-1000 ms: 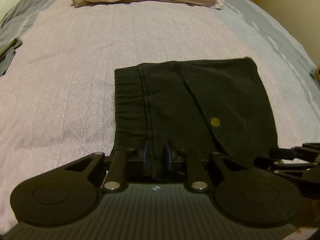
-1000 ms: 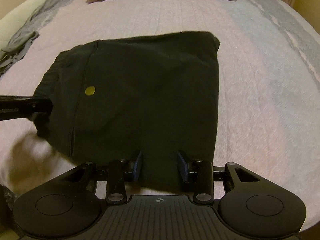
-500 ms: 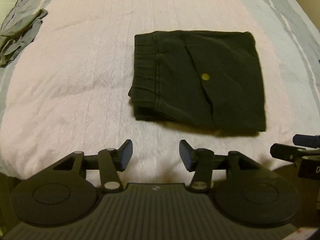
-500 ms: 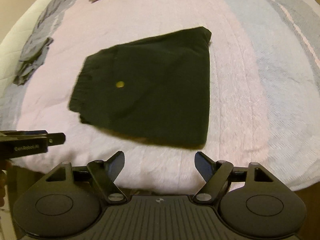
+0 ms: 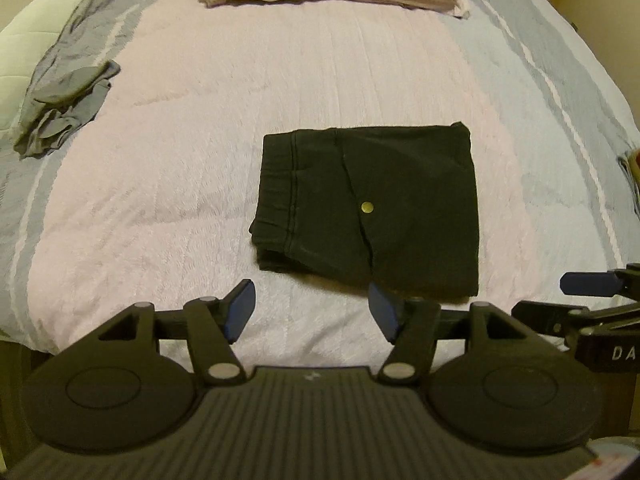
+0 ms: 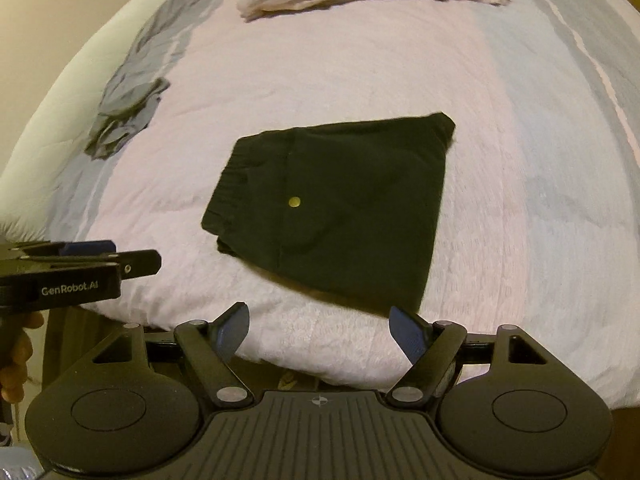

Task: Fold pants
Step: 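Pull both tools back above the square-folded trousers, then grasp the folded trousers with both grippers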

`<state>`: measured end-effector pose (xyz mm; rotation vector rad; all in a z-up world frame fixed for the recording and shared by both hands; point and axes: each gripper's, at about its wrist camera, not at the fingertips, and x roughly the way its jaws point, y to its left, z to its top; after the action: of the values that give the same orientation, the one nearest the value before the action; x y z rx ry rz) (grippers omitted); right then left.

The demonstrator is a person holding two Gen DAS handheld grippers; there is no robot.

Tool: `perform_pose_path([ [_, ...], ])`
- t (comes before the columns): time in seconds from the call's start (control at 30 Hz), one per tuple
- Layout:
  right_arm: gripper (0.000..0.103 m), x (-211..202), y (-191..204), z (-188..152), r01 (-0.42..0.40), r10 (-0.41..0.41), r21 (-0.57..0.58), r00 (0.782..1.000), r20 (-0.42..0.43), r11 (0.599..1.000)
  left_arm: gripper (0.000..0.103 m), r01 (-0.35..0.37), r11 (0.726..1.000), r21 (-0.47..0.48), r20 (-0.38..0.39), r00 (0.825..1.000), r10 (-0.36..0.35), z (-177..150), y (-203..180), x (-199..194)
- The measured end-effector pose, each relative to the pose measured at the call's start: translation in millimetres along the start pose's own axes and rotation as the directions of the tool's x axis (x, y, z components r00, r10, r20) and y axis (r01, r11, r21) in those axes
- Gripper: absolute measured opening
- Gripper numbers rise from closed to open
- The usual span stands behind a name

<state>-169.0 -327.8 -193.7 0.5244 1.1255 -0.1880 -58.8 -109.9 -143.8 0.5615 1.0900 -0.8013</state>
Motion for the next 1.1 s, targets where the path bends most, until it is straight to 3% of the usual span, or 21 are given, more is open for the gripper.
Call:
perform_pose_path([
  [0.3,0.074,-8,-4,1,-0.031,0.03,-0.057,0.999,-0.015,0.998,0.059,-0.028,0.999,-0.039,-0.002,1.0,0.028,-5,-17,-17],
  [0.83,0.074,-5,-15,-6,-0.038,0.038,-0.003,0.998,-0.052,0.999,0.059,-0.04,0.999,-0.017,-0.05,0.998,0.039,-9,-29,-13],
  [1.0,0.074,4,-22,-6,-0.034,0.037,0.062,0.998,-0.045,0.998,0.059,-0.002,1.0,0.001,-0.056,0.998,0.002,-6,-16,-1],
  [1.1,0.074,6,-36,-4,-0.031,0.031,0.119,0.999,0.009,0.992,0.06,0.077,0.997,-0.027,-0.022,0.997,-0.077,1,12,8],
])
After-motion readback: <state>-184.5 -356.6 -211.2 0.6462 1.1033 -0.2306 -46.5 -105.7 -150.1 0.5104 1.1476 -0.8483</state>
